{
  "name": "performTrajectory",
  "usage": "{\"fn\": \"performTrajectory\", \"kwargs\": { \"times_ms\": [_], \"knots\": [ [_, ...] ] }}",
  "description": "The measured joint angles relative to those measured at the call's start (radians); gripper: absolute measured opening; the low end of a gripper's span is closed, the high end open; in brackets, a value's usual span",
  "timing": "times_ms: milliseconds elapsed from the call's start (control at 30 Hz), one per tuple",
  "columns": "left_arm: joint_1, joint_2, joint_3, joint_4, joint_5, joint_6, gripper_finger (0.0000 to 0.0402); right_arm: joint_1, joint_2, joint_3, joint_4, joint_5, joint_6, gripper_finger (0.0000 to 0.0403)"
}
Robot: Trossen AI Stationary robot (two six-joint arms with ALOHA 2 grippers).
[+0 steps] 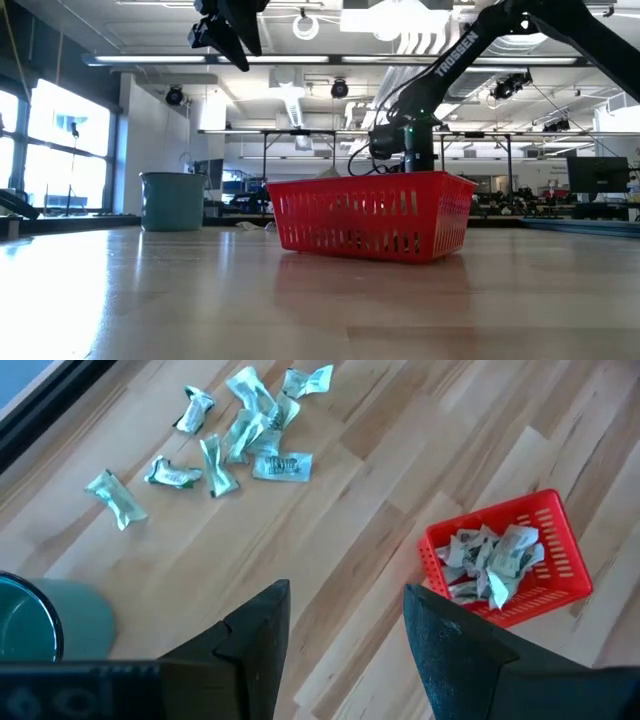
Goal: Pick and place Stevia / Truvia into bins
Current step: Put the green stevia packet into the bin
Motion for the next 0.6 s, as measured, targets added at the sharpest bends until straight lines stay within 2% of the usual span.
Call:
{"fn": "performTrajectory", "kwargs": {
  "times_ms": [167, 267, 367, 600],
  "knots": [
    [0.0, 0.0, 0.0, 0.0, -0.014, 0.012, 0.023, -0.014, 0.0, -0.003, -0.006, -0.065, -0.038, 0.0206],
    [0.0, 0.0, 0.0, 0.0, -0.015, 0.027, 0.023, -0.018, 0.0, -0.004, 0.023, -0.044, -0.062, 0.0189],
    [0.0, 0.0, 0.0, 0.001, -0.015, 0.027, 0.023, -0.029, 0.0, -0.004, 0.029, -0.064, -0.065, 0.0146],
    [0.0, 0.0, 0.0, 0.0, -0.016, 0.035, 0.023, -0.019, -0.003, -0.003, 0.011, -0.095, -0.098, 0.0017]
  ]
}}
